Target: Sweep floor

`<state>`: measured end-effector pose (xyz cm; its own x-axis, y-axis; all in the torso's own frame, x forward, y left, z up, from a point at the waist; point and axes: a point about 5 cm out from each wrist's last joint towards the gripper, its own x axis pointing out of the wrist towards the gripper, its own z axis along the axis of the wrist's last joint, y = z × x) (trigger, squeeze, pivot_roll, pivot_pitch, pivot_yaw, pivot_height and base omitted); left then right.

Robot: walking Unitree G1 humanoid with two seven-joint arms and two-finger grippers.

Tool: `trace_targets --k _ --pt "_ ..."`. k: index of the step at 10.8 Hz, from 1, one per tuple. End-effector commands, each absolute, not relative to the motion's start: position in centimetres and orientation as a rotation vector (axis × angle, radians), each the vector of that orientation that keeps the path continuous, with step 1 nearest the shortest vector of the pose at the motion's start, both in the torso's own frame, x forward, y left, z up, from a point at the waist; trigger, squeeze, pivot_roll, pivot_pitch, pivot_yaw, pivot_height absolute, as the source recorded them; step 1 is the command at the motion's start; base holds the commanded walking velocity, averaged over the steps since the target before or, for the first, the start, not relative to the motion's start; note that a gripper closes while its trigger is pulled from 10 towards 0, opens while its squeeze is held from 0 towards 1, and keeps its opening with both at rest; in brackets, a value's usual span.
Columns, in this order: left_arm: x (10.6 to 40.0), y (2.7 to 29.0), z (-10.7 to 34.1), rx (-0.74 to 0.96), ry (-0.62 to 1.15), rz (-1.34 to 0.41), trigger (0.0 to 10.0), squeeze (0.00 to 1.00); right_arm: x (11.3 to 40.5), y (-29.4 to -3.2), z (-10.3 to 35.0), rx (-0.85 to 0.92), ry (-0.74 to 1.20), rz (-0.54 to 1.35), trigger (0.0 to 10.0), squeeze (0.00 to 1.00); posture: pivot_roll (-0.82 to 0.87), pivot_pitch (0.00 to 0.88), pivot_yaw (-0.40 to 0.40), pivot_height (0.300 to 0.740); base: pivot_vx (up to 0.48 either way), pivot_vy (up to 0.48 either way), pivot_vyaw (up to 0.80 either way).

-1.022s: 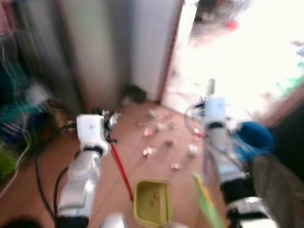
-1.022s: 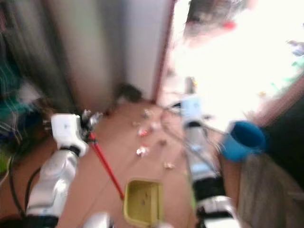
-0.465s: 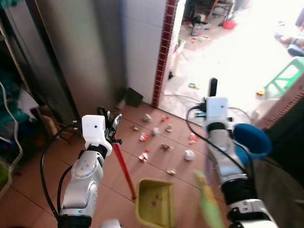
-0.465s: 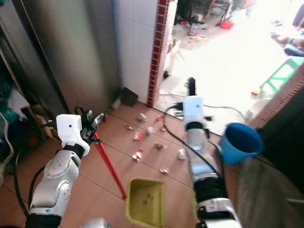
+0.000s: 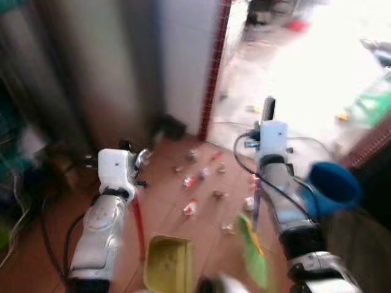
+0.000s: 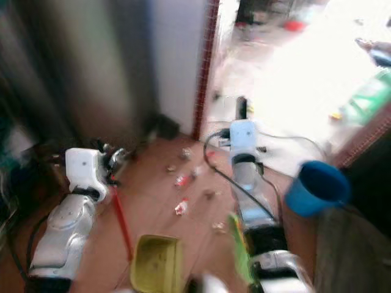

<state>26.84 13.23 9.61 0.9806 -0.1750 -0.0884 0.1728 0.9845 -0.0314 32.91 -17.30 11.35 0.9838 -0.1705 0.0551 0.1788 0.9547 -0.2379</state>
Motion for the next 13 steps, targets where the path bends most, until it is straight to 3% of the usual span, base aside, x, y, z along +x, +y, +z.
trace_targets --k 1,3,10,13 --pt "27.2 13.5 11.4 -0.031 0.004 -0.182 10.0 0.0 33.5 -16.4 12.8 -0.266 -0.093 -0.161 10.0 0.0 0.07 0.0 -0.063 0.74 0.398 0.266 -0.72" --pt "27.2 13.2 11.8 -0.019 -0.018 -0.2 10.0 0.0 33.5 -16.4 12.9 -0.274 -0.097 -0.166 10.0 0.0 0.07 0.0 -0.063 0.74 0.472 0.0 -0.44" --pt "27.2 12.8 13.5 0.071 -0.09 -0.238 10.0 0.0 33.4 -16.8 12.4 -0.316 -0.073 -0.212 10.0 0.0 0.07 0.0 -0.059 0.74 0.476 0.0 0.0" --pt "27.4 12.9 15.1 0.107 -0.15 -0.251 10.0 0.0 33.4 -17.3 12.0 -0.351 -0.045 -0.25 10.0 0.0 0.07 0.0 -0.059 0.74 0.0 0.0 0.0"
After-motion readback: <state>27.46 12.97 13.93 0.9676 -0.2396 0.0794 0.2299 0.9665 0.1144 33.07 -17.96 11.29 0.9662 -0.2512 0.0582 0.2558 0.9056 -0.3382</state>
